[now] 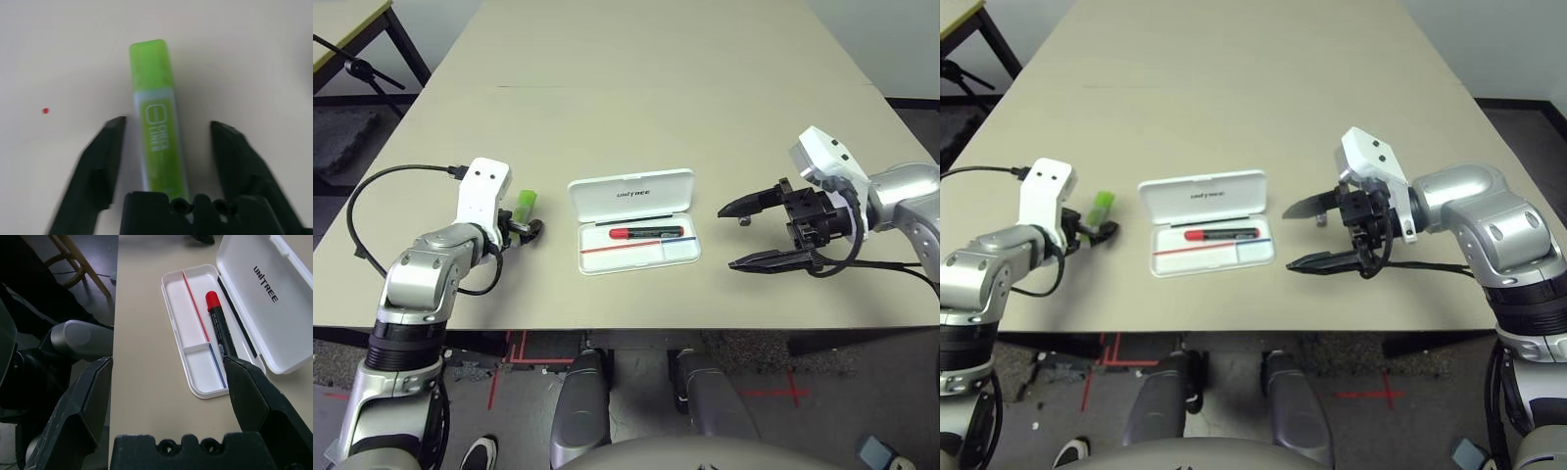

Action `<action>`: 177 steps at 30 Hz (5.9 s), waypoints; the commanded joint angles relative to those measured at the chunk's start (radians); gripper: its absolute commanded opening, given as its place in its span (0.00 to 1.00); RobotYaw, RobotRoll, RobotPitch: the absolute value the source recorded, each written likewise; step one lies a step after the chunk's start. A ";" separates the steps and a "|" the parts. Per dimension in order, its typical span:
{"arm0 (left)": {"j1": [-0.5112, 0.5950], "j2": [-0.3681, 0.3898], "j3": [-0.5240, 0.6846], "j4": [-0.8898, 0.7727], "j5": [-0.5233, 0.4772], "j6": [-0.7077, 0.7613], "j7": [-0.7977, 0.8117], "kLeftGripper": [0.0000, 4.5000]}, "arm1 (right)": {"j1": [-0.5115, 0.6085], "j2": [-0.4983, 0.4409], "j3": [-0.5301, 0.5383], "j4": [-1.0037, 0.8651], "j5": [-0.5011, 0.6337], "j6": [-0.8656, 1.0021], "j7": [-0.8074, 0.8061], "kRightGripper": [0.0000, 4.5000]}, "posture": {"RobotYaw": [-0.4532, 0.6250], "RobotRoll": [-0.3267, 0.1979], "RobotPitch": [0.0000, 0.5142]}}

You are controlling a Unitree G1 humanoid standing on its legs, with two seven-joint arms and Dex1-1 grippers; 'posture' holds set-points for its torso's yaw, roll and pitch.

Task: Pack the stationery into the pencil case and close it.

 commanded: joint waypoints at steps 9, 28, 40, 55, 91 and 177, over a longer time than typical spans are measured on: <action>-0.019 -0.005 0.016 0.056 0.012 0.015 -0.001 0.24 | 0.010 0.004 0.025 -0.007 -0.010 -0.023 -0.006 1.00 | 0.42 0.62 0.35; 0.366 0.442 0.146 0.107 -0.056 -0.494 -0.559 0.24 | 0.001 0.029 0.041 0.026 -0.025 -0.062 -0.013 1.00 | 0.45 0.62 0.36; 0.483 0.510 0.239 0.031 -0.155 -0.742 -0.901 0.24 | -0.011 0.043 0.050 0.051 -0.038 -0.076 -0.005 1.00 | 0.46 0.62 0.37; 0.262 0.508 0.039 -0.351 -0.249 -0.540 -0.853 0.24 | -0.014 0.042 0.051 0.069 -0.043 -0.080 -0.004 1.00 | 0.45 0.62 0.37; -0.172 0.204 -0.499 -0.175 0.096 -0.518 -0.740 0.24 | 0.019 0.034 0.054 0.063 -0.078 -0.093 -0.007 1.00 | 0.41 0.62 0.37; -0.100 0.379 -0.189 -0.252 -0.152 -0.514 -0.820 1.00 | 0.008 0.531 -0.159 0.090 -0.227 0.632 -1.140 0.78 | 0.36 0.62 0.38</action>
